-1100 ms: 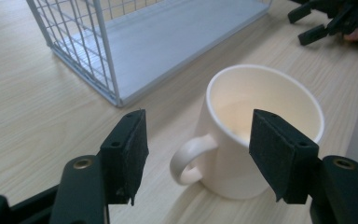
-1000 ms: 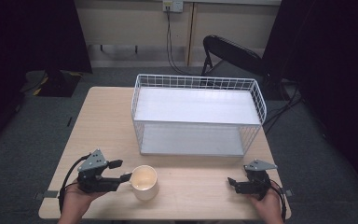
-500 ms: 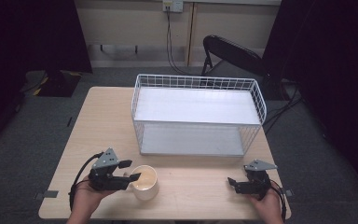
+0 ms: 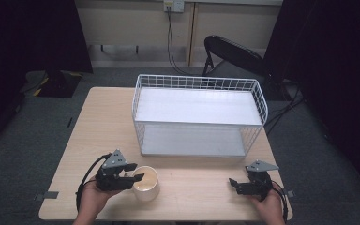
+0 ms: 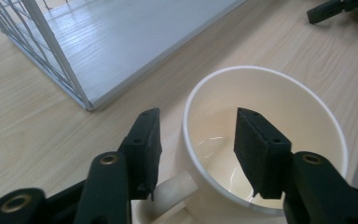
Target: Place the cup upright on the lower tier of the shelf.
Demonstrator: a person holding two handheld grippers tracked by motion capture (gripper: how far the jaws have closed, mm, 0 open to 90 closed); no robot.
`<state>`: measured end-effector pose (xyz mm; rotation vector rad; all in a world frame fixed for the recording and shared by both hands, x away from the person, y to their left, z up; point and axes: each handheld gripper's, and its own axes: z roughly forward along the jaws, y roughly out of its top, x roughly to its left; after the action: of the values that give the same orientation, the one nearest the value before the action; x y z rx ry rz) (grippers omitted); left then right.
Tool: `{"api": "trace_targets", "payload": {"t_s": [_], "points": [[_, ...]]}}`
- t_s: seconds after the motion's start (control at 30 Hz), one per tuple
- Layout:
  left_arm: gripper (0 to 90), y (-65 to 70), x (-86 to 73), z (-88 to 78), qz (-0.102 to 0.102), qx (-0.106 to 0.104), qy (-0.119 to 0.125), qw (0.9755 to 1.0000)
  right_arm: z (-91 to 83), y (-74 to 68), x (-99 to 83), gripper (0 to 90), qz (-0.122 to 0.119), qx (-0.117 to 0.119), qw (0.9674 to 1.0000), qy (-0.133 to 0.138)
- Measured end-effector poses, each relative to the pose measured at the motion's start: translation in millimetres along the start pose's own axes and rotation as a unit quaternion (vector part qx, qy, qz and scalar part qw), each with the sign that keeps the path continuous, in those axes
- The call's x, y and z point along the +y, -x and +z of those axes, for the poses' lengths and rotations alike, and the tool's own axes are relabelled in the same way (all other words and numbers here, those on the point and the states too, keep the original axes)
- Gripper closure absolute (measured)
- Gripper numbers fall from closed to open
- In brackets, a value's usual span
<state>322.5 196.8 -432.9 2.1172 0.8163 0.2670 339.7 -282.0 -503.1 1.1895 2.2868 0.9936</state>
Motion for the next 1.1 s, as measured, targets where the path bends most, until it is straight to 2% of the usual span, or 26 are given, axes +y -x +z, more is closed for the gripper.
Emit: {"api": "trace_targets", "payload": {"t_s": [0.03,0.13,0.17,0.37,0.53,0.57,0.7,0.87,1.03,1.1], "points": [[55.8,0.0,-0.2,1.0,0.003,0.007,-0.002,1.0,0.0,0.0,0.0,12.5,0.0,0.0,1.0,0.0],[63.1,-0.4,-0.9,3.0,-0.003,0.006,-0.01,0.9999,0.0,0.0,0.0,12.5,0.0,0.0,1.0,0.0],[64.7,-0.2,-1.1,4.5,-0.011,0.006,-0.014,0.9998,0.0,0.0,0.0,12.5,0.0,0.0,1.0,0.0],[70.3,0.8,0.1,6.0,-0.008,0.013,-0.017,0.9997,0.0,0.0,0.0,12.5,0.0,0.0,1.0,0.0],[80.5,1.9,2.7,8.3,-0.01,0.027,-0.028,0.9992,0.0,0.0,0.0,12.5,0.0,0.0,1.0,0.0],[81.2,3.3,4.2,8.8,-0.009,0.041,-0.035,0.9985,0.0,0.0,0.0,12.5,0.0,0.0,1.0,0.0],[81.7,3.7,4.9,8.4,-0.011,0.05,-0.037,0.998,0.0,0.0,0.0,12.5,0.0,0.0,1.0,0.0],[81.9,4.2,5.7,7.8,-0.011,0.058,-0.036,0.9976,0.0,0.0,0.0,12.5,0.0,0.0,1.0,0.0],[81.9,3.7,9.4,7.1,-0.019,0.056,-0.033,0.9977,0.0,0.0,0.0,12.5,0.0,0.0,1.0,0.0],[81.9,3.0,10.2,7.0,-0.016,0.056,-0.034,0.9977,0.0,0.0,0.0,12.5,0.0,0.0,1.0,0.0]]}}
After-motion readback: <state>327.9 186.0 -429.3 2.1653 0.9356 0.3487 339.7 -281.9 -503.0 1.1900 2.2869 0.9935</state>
